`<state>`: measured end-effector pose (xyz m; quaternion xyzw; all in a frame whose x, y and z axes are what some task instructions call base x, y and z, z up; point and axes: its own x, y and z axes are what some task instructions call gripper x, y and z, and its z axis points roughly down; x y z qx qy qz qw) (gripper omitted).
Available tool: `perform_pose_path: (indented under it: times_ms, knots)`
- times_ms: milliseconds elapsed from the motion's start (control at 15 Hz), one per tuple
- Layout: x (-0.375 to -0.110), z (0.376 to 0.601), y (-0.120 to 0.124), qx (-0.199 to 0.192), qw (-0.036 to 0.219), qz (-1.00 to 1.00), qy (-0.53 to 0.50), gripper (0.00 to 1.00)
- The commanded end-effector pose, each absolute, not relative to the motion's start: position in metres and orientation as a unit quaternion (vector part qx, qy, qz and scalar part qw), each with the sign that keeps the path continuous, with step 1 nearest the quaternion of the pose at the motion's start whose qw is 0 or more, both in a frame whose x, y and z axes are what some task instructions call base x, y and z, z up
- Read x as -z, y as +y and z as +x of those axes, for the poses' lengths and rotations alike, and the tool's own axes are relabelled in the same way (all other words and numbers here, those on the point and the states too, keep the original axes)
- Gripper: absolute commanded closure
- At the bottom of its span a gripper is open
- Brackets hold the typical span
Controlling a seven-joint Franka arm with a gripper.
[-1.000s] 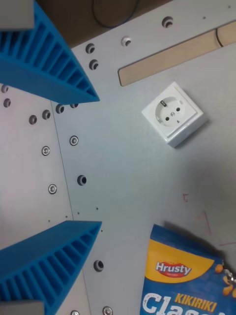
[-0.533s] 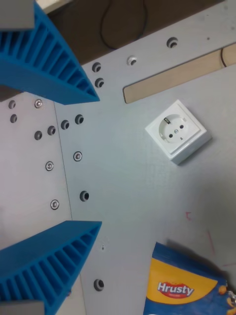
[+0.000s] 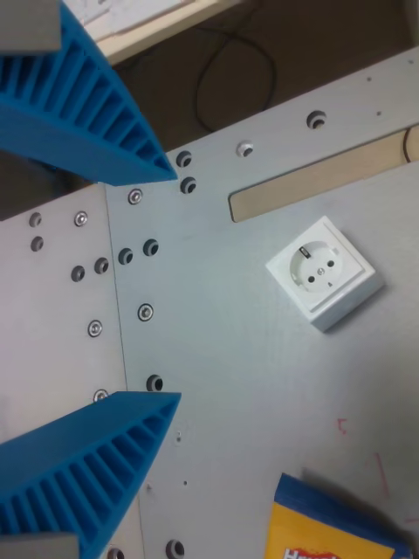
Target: Rotate around base positive x
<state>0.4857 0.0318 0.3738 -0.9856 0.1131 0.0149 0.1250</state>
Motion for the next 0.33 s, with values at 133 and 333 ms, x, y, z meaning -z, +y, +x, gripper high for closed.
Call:
perform_pose_path:
  times_ms: [133, 333]
  knots:
    - [-0.3755, 0.4828, 0.0273, -0.029, 0.241, -0.965, 0.101, 0.0]
    - [-0.3755, 0.4828, 0.0273, -0.031, 0.261, -0.96, 0.1, 0.0]
